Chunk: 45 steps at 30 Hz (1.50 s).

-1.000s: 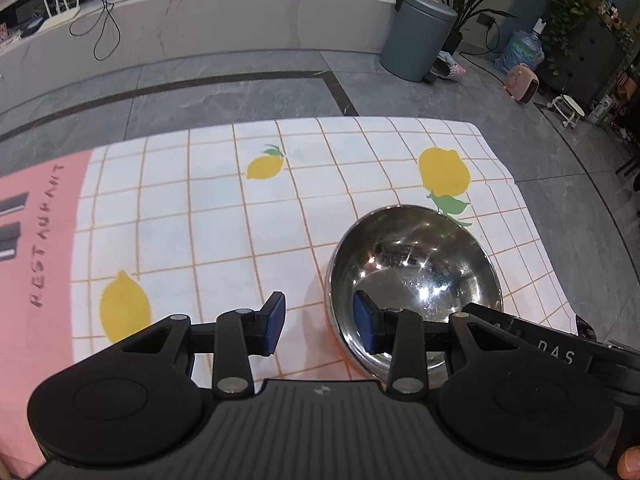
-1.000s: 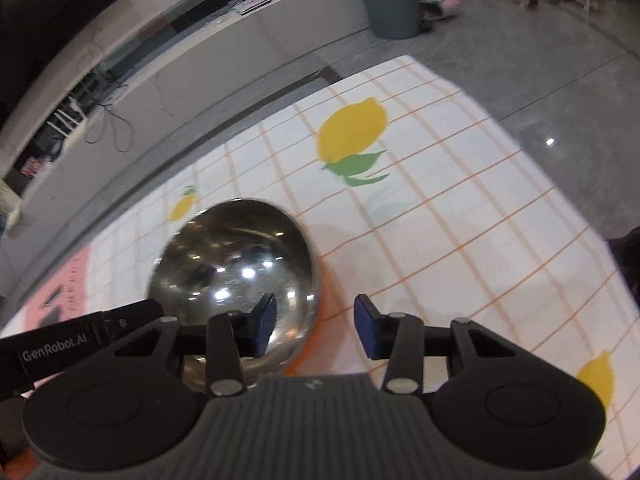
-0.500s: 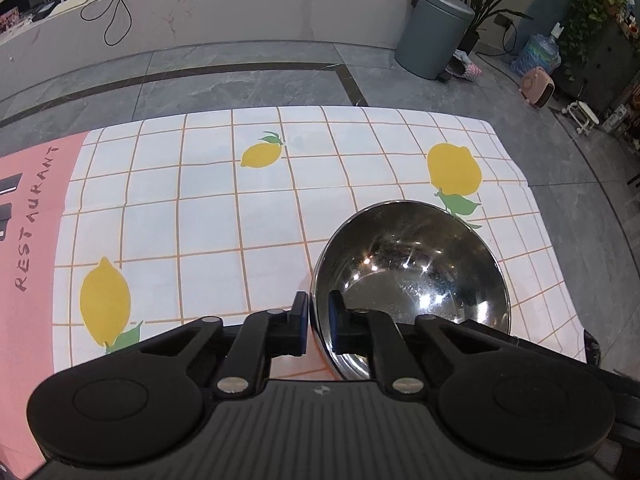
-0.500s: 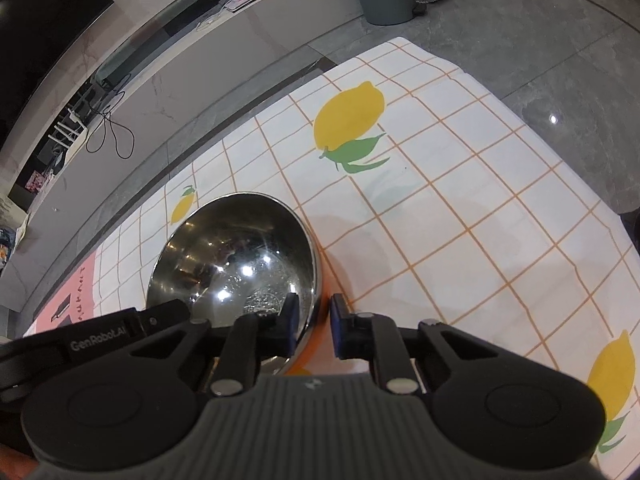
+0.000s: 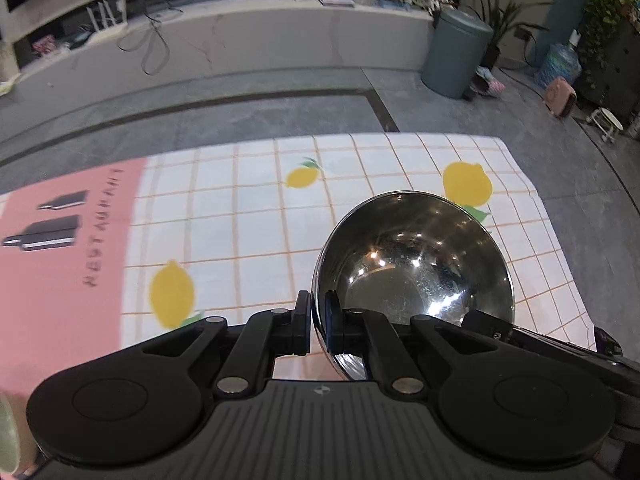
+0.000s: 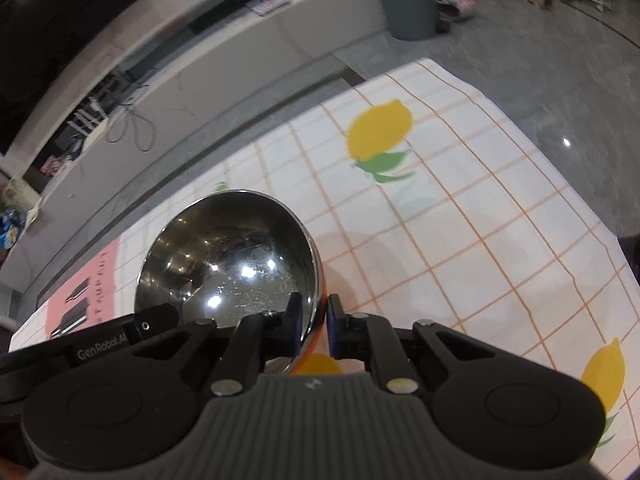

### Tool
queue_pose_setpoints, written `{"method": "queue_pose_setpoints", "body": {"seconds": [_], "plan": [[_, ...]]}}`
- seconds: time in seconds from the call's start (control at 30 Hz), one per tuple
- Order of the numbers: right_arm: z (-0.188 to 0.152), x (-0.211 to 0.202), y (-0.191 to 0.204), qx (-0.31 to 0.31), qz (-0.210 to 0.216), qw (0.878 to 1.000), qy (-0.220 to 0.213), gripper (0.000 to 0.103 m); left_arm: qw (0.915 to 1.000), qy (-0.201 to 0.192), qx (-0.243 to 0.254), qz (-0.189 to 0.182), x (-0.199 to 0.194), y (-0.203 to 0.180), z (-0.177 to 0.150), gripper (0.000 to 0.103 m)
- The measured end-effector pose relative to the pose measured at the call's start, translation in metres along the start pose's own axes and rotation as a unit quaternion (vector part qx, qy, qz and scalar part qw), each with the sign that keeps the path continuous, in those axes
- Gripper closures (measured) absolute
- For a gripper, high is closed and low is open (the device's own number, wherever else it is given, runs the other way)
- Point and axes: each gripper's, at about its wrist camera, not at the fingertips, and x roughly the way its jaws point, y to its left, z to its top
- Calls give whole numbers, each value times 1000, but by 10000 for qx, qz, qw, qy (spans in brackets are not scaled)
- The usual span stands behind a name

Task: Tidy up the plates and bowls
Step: 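Carry the nested bowls toward the stacked plates on the pink mat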

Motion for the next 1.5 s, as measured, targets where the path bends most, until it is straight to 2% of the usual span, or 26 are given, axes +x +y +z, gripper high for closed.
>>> {"method": "queue_pose_setpoints", "body": {"seconds": [0.3,0.43,0.6,0.8,0.97,1.1,1.27,1.5], "plan": [[-28,-40,13,-214,622,9978,-20,96,9992,-226,-139,304,-63,8,-34,95],[-49,-69,15,-346,744,9964,-197,96,9985,-389,-309,230,-92,10,-55,95],[-72,-106,12,-491,940,9935,-405,96,9962,-597,-628,-34,-126,18,-82,94],[-114,-138,-4,-441,1012,9922,-571,96,9972,-603,-443,-98,-145,10,-119,94],[-147,-159,-14,-440,909,9925,-686,96,9979,-468,-364,-244,-154,12,-144,94],[-164,-169,-19,-413,851,9938,-591,96,9980,-338,-400,-354,-157,17,-159,94],[-175,-174,-23,-400,771,9954,-416,95,9980,-24,-440,-463,-153,20,-171,94],[-177,-167,-23,-408,599,9973,-146,95,9954,405,-686,-533,-134,25,-171,95]]}}
